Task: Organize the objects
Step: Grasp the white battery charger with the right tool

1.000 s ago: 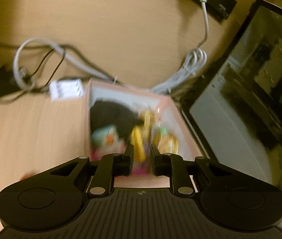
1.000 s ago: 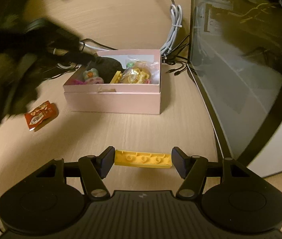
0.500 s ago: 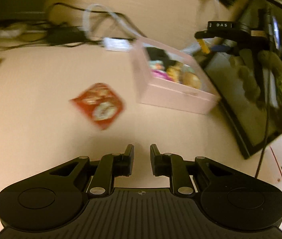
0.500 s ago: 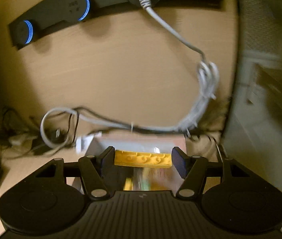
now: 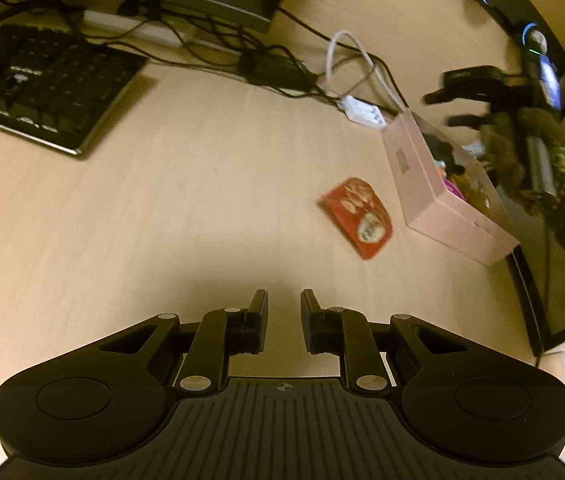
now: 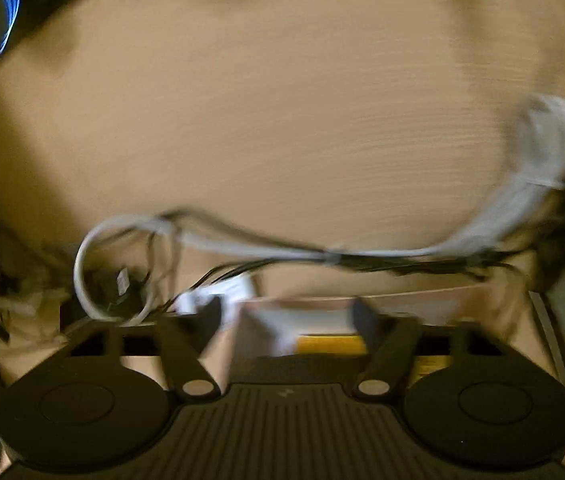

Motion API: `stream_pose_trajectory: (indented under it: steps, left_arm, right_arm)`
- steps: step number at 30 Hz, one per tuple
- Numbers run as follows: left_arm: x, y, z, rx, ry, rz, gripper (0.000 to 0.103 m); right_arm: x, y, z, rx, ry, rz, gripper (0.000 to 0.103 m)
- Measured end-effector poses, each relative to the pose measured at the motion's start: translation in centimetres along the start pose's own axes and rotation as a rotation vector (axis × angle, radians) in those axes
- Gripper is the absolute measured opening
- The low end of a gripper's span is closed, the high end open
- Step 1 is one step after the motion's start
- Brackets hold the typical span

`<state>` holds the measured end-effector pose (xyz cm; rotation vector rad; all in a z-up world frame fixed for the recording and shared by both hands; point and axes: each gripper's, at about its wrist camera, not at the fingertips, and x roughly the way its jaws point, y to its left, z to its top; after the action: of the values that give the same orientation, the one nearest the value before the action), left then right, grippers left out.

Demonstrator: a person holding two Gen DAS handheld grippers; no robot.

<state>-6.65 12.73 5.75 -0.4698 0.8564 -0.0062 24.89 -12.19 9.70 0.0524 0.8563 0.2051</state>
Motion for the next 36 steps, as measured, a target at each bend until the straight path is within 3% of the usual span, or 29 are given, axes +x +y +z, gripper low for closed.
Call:
stream_pose_trajectory:
  steps: [3, 8, 14, 19, 29, 33, 36]
  left_arm:
    - [-0.2, 0.7, 0.6, -0.002, -0.008, -0.018, 0.019]
    - [-0.1, 1.7, 1.1, -0.008, -0.001, -0.031, 0.019]
    - [-0.1, 3.3, 0.7, -0.048, 0.015, -0.035, 0.019]
    - [0.0, 3.9, 0.8, -0.061, 0.013, -0.052, 0.019]
    - [1.4, 3.5, 1.4, -0.083, 0.028, -0.096, 0.019]
    - [1.8, 3.0, 1.4, -0.078, 0.035, -0.106, 0.019]
    - [2.0, 3.1, 1.1, -0.078, 0.049, -0.099, 0.019]
  right_arm:
    - [3.1, 5.1, 0.0, -0.142, 0.021, -0.109, 0.042]
    - [7.7, 11.7, -1.7, -0.429, -0.041, -0.445, 0.043]
    - [9.0, 15.1, -2.7, -0.602, -0.074, -0.569, 0.043]
    - [8.7, 15.2, -4.3, -0.629, -0.007, -0.513, 0.043]
    - [3.8, 10.9, -8.8, -0.695, -0.033, -0.419, 0.042]
    - [1.4, 9.2, -6.3, -0.491, -0.018, -0.240, 0.042]
    - [2.3, 10.0, -3.6, -0.381, -0.013, -0.208, 0.042]
